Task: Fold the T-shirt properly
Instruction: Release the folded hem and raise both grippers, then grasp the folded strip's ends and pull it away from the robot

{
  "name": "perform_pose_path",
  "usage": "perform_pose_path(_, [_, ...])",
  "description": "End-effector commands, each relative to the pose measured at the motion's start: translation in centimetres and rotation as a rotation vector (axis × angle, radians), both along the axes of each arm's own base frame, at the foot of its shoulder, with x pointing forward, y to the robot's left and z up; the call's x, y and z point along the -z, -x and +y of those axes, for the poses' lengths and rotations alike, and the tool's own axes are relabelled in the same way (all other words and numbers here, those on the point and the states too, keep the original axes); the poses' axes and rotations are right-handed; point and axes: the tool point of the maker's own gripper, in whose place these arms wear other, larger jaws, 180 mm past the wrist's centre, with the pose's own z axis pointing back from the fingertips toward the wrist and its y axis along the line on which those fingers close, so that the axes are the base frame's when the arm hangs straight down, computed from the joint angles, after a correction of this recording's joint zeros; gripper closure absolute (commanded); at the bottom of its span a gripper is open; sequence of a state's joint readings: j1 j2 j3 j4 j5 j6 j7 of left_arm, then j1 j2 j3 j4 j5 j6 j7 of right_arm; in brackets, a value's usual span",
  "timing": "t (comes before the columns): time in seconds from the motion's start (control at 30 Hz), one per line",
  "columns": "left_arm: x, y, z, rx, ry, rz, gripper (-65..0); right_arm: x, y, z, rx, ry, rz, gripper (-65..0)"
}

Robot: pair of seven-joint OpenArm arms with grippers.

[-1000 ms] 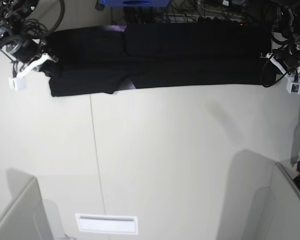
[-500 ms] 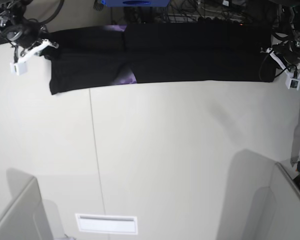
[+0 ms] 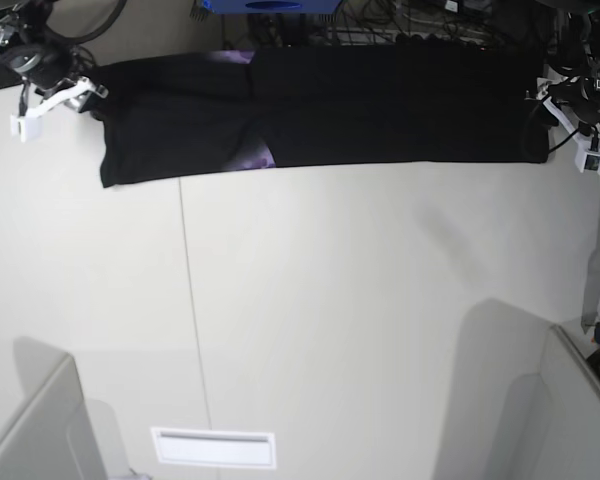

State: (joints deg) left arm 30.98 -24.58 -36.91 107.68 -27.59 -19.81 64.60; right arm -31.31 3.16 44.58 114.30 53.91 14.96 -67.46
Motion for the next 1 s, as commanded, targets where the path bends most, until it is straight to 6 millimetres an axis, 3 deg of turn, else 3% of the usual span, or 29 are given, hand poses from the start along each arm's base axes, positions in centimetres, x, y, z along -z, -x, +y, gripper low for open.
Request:
perform_pose_path(0.0, [-1.4, -0.6, 1.0, 0.000, -0.040, -0.038, -44.4, -0.9, -0.7, -0.2, -0.005, 0.013, -0.047, -28.2])
perform_pose_path(0.07, [-2.4, -1.1, 0.6, 0.007, -0.047, -0.076, -40.5, -1.1, -1.3, 0.6, -0.052, 0.016, -0.074, -23.3])
perform_pose_path(0.1, [-2.6, -1.2, 0.0, 0.003, -0.031, -0.097, -33.9, -1.0, -1.6, 1.5, -0.093, 0.012, -0.089, -18.3])
perform_pose_path(0.13, [-2.7, -1.4, -0.5, 0.005, -0.012, -0.110, -24.8, -1.0, -1.9, 2.2, -0.124, 0.008, -0.100, -12.6])
perform_pose_path(0.2, [-2.2, -1.4, -1.3, 0.003, 0.035, -0.111, -0.3, -0.9, -2.4, 3.4, -0.164, -0.011, -0.111, 0.0])
perform_pose_path(0.33, [0.0, -0.7, -3.0, 0.005, 0.088, -0.062, 0.0, 0.5, -2.9, 3.3, -0.153, -0.006, -0.066, 0.0])
perform_pose_path(0.47, [2.9, 0.1, -4.0, 0.022, 0.084, 0.023, 0.0, 4.3, -2.9, 2.0, -0.150, 0.057, 0.050, 0.0])
perform_pose_path(0.7, [8.0, 1.0, -3.7, 0.044, 0.021, 0.202, 0.0, 8.0, -3.3, 0.7, -0.151, 0.114, 0.169, 0.0])
perform_pose_path(0.8, [8.4, -0.4, -3.4, 0.023, 0.028, 0.191, 0.0, 9.0, -4.7, -0.1, -0.128, 0.129, 0.168, 0.0])
perform_pose_path(0.97, [7.2, -6.0, -3.1, 0.001, 0.043, 0.094, 0.0, 9.6, -9.9, -0.1, -0.092, 0.105, 0.124, 0.0])
